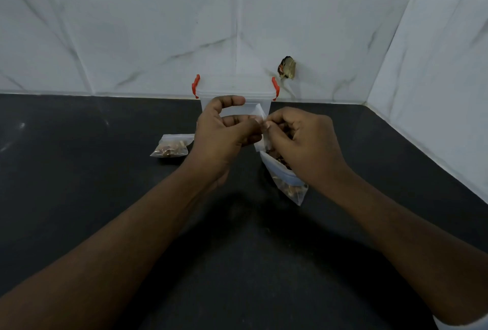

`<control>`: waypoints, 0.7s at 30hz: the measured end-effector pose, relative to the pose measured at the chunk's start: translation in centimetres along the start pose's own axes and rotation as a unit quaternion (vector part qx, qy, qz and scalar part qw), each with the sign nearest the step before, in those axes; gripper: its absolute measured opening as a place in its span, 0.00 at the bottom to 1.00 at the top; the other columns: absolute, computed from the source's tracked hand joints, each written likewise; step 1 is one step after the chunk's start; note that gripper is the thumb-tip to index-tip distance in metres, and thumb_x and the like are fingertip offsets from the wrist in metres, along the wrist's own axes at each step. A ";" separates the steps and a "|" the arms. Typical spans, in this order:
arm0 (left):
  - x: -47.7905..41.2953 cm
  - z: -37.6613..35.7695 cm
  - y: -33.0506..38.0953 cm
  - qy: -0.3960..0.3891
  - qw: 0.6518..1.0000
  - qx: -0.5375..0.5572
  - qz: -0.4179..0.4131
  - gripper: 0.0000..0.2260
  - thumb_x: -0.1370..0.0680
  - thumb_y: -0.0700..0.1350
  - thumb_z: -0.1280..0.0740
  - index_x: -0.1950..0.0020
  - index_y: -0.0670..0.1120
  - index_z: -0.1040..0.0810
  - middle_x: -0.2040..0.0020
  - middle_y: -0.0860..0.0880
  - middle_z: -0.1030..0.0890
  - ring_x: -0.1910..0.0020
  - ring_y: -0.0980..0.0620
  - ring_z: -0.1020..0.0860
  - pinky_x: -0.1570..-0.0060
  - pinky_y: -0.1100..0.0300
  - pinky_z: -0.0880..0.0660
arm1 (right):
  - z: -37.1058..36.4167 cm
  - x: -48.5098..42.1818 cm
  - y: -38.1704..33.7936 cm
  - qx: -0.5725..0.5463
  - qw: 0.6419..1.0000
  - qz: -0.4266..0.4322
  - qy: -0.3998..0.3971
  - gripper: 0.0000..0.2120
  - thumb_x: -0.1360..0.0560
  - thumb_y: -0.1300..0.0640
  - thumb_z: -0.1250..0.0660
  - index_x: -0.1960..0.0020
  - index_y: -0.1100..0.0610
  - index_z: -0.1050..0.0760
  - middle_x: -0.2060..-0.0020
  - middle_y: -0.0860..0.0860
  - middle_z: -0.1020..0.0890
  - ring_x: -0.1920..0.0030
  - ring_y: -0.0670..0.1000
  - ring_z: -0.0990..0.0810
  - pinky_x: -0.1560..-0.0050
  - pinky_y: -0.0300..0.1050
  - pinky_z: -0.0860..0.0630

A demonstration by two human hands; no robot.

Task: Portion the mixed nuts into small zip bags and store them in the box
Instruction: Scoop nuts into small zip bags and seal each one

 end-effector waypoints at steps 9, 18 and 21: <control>0.0 -0.5 0.1 0.018 0.999 -0.026 -0.015 0.20 0.24 0.29 0.29 0.39 0.44 0.32 0.59 0.41 0.16 0.58 0.44 0.15 0.54 0.51 0.17 | 1.0 -0.8 1.3 0.017 0.993 -0.108 0.032 0.07 0.20 0.62 0.33 0.56 0.60 0.18 0.69 0.49 0.16 0.71 0.44 0.17 0.68 0.45 0.17; 0.8 -0.7 0.1 0.034 0.999 -0.031 -0.018 0.25 0.25 0.31 0.27 0.32 0.44 0.32 0.58 0.41 0.14 0.56 0.44 0.14 0.52 0.50 0.16 | 0.4 -0.7 1.6 0.199 0.970 0.138 -0.017 0.08 0.24 0.68 0.32 0.48 0.60 0.17 0.53 0.56 0.23 0.51 0.53 0.27 0.53 0.42 0.32; 0.8 -0.7 0.4 0.031 0.994 -0.094 -0.039 0.25 0.25 0.33 0.26 0.33 0.46 0.32 0.58 0.44 0.14 0.56 0.47 0.14 0.50 0.51 0.16 | 0.2 -0.6 1.7 0.177 0.978 0.108 -0.027 0.09 0.24 0.63 0.32 0.48 0.58 0.15 0.57 0.53 0.19 0.53 0.52 0.25 0.54 0.43 0.33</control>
Point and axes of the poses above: each hand's wrist, its own x-axis away from the middle knuckle, its own z-axis out of the back of the hand, y = z × x, the point moved 1 cm from there along -x, towards the middle knuckle
